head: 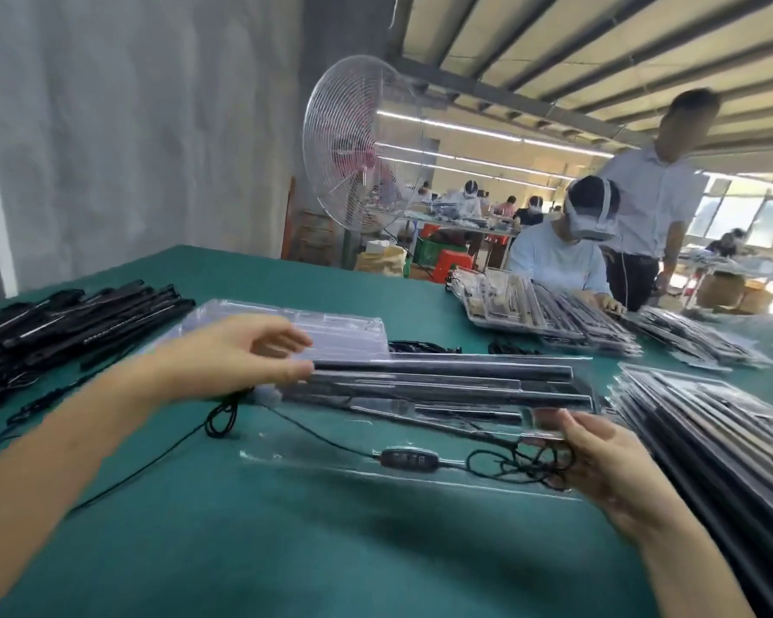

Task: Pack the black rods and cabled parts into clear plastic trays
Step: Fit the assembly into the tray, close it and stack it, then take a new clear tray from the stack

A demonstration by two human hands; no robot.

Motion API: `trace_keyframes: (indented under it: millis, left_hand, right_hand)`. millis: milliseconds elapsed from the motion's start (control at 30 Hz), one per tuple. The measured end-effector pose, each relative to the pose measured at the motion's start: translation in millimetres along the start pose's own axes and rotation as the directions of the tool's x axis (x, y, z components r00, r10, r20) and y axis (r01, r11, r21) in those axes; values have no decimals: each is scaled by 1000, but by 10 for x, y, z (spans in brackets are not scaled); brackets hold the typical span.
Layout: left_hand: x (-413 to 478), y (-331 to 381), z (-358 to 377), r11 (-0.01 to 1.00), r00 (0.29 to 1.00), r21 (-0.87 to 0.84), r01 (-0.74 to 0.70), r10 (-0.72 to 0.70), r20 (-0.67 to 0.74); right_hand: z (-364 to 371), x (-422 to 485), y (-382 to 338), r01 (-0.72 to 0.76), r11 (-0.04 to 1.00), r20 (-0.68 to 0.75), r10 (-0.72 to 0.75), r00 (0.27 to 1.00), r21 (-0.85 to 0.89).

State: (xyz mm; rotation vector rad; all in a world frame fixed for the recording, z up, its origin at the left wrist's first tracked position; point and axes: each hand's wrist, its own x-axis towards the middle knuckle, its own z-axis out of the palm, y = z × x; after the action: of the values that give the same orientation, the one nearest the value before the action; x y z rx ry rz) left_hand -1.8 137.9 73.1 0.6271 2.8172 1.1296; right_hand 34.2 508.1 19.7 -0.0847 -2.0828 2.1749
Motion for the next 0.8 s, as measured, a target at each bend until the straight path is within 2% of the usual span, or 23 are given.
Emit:
trace_keyframes:
  millis: [33,67,133,233,300,400,467,533,633,733,800]
  left_hand:
    - [111,103,-42,985,991,145,-96,108,-84]
    - [235,190,-43,957,979,240,-163,187,-80]
    - [484,304,8,936,980,291,-197,181,80]
    - [735,329,12,976,935,180,-122,52,350]
    - [818,277,-15,991,896,44,-130,98,433]
    - [886,142,12,978,898,-194,-80,155,411]
    - [951,50,49,940,934,-339,-32,149,325]
    - [1015,19,101,891,965,-453,3,115,234]
    - [1077,172,217,704,992,-703,101,-19,124]
    - [1047,571,394,466,975,-856,223,-103,198]
    - [1000,905,521,304,967,-917,256,-88,241]
  right_hand:
    - [30,-3,-78,26,999,11,-26,1000,-29]
    - [62,-9,-158,60,996,26,-58,998,-62]
    - [120,-32,-333,139,980,71,-130,989,-140]
    - [161,-88,-589,251,936,114,-229,967,-245]
    - [133,-64,-704,284,931,86,-271,959,-231]
    - [64,79,-707,239,969,-58,-243,968,-68]
    - [54,205,-567,168,966,-141,-142,980,196]
    - [69,307,-342,108,907,-147,-52,988,407]
    - [181,413,116,-81,891,-72,126,989,447]
    - [354,404,566,-312,817,105,300,948,485]
    - [453,372,742,-411,785,178,372,911,464]
